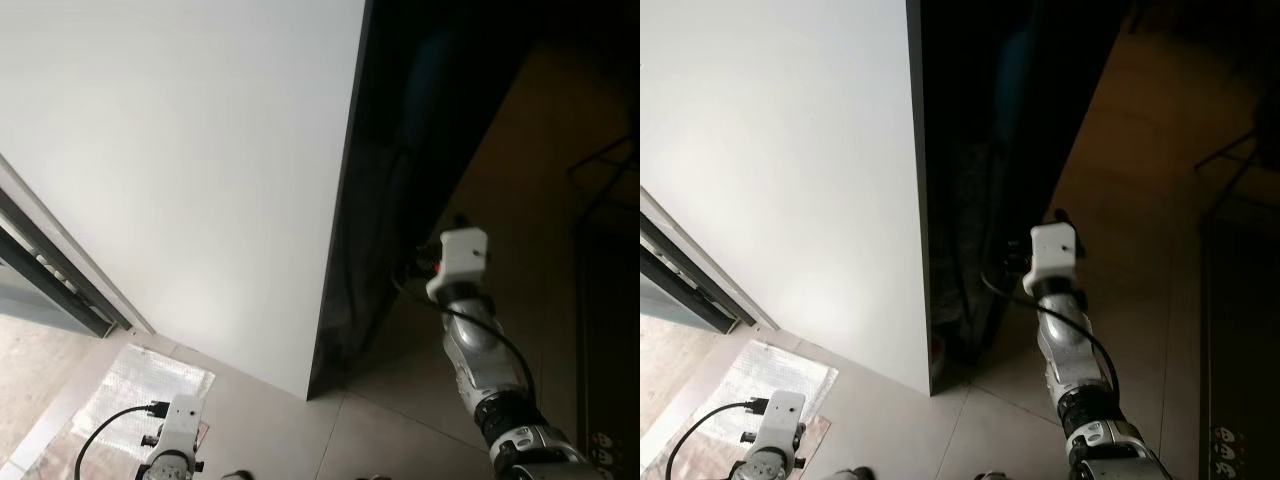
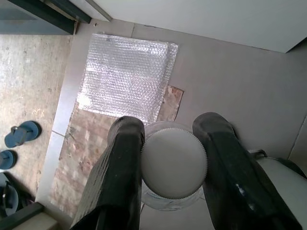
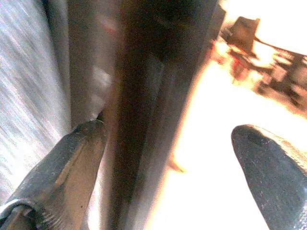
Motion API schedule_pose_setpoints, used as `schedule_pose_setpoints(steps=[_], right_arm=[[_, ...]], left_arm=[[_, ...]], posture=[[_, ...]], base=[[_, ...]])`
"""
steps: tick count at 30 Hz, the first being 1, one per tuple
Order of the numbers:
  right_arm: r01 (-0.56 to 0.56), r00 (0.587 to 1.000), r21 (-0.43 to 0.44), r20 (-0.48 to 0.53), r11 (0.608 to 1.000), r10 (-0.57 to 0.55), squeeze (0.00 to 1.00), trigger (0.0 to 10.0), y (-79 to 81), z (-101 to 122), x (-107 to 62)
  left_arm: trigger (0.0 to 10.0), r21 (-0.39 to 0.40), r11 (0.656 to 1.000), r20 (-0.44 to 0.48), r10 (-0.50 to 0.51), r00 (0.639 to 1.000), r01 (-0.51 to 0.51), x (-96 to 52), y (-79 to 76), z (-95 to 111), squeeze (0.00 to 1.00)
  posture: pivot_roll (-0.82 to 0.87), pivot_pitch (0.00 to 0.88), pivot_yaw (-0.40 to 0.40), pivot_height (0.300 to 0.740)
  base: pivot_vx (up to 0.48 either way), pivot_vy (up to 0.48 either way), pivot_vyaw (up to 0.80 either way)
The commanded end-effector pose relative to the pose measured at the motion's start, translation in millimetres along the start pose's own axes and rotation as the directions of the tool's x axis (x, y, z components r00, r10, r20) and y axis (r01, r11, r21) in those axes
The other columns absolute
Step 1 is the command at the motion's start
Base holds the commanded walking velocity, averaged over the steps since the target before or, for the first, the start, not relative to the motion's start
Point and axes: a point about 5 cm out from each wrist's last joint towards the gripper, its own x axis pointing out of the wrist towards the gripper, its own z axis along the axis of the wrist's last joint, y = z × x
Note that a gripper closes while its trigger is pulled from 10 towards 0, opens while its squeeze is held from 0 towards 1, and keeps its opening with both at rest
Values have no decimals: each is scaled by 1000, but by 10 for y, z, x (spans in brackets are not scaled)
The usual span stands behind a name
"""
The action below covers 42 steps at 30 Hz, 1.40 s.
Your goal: Restocking fridge
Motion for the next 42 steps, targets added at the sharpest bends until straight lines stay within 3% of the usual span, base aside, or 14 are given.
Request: schedule_pose_setpoints(steps=[1,10,16,18,19,21,25,27,34,42], right_arm=[[55,998,9,-27,998,-55,0,10000,-98,-58,-43],[146,987,-26,-57,989,-147,0,10000,-217,-131,-131],[66,996,-16,-56,998,-67,0,10000,-89,-135,-177],[89,980,-35,-174,995,-94,0,10000,-99,-305,-292],[89,980,-35,-174,995,-94,0,10000,-99,-305,-292],[-10,969,-3,-245,1000,9,0,10000,7,-433,-404],[-138,965,26,-220,990,140,0,10000,142,-419,-445],[-193,965,47,-172,980,198,0,10000,209,-336,-416],[-216,973,64,-74,974,220,0,10000,252,-61,-165],[-230,969,71,-72,971,235,0,10000,246,-56,-170]], left_arm=[[10000,2,1000,-41,6,999,-6,-22,14,-100,0],[10000,5,1000,-43,5,999,-5,-26,5,-109,0],[10000,6,1000,-46,8,999,-8,-29,6,-118,0],[10000,6,1000,-50,11,999,-10,-35,8,-135,0],[10000,6,1000,-50,11,999,-10,-35,8,-135,0],[10000,8,1000,-54,11,998,-11,-40,4,-148,0],[10000,9,1000,-54,11,998,-11,-40,3,-149,0],[10000,8,1000,-55,12,998,-12,-40,5,-148,0],[10000,7,1000,-53,14,998,-14,-38,6,-144,0],[10000,8,1000,-54,14,998,-14,-38,6,-143,0]], posture=[[-111,181,-41,740],[-110,181,-42,740],[-109,183,-46,740],[-107,183,-51,740],[-107,183,-51,740],[-111,184,-51,740],[-113,184,-51,740],[-114,182,-53,740],[-113,177,-51,740],[-113,177,-51,740]], base=[[0,0,0],[0,0,0],[0,0,0],[0,0,0],[0,0,0],[0,0,0],[0,0,0],[0,0,0],[0,0,0],[0,0,0]])
